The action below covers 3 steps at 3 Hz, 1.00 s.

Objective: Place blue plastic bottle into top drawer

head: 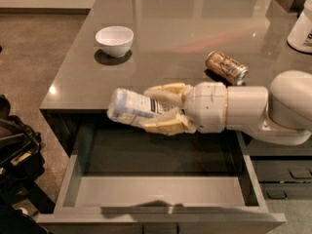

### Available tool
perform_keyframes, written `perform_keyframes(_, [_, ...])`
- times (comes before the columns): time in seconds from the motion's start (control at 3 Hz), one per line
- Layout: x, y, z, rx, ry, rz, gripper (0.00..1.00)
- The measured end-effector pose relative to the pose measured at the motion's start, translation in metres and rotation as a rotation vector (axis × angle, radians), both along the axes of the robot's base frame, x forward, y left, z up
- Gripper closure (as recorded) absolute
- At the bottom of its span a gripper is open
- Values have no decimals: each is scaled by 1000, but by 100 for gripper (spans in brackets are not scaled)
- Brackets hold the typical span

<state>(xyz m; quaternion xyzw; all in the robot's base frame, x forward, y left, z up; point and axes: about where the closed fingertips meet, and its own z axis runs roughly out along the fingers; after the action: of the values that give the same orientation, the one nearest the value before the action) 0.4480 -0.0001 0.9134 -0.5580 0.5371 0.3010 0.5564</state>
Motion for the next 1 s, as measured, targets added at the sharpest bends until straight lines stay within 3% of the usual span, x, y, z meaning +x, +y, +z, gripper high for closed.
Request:
perform_keyframes(0.67, [-3, 7, -10, -5, 9, -11, 100])
perform_keyframes(1.0, [-4, 3, -49, 47, 79, -77, 100])
